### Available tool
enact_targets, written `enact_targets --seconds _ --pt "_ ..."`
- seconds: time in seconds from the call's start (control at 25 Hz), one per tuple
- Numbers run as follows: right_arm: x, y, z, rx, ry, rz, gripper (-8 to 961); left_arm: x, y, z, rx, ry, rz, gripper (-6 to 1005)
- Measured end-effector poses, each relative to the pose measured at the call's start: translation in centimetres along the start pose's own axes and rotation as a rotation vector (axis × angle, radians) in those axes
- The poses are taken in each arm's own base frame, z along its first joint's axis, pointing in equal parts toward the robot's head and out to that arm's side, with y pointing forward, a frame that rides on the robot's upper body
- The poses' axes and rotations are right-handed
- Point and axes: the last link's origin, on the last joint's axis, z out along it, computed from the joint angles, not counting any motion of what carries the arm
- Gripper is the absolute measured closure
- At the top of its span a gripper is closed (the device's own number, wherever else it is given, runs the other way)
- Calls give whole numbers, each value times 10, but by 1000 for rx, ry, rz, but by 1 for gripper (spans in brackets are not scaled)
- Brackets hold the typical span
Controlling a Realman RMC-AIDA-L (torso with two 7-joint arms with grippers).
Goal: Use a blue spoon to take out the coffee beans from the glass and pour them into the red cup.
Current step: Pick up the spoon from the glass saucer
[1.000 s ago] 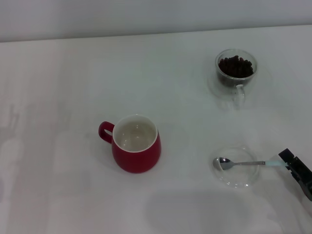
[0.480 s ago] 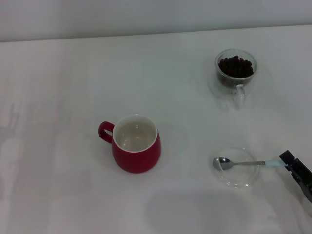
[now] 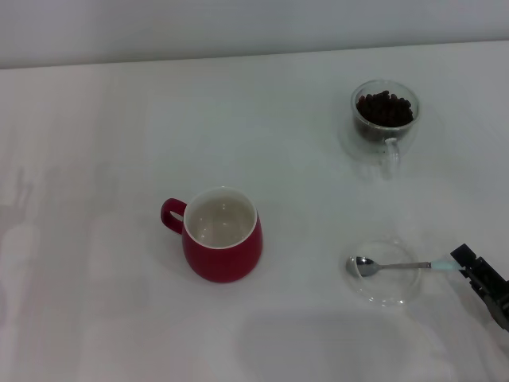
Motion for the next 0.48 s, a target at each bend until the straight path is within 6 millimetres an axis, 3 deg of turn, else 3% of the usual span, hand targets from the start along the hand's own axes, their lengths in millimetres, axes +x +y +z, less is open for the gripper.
enact_targets --seconds 0.48 --pt "-2 1 2 -9 3 0 520 0 0 1 -2 1 3 200"
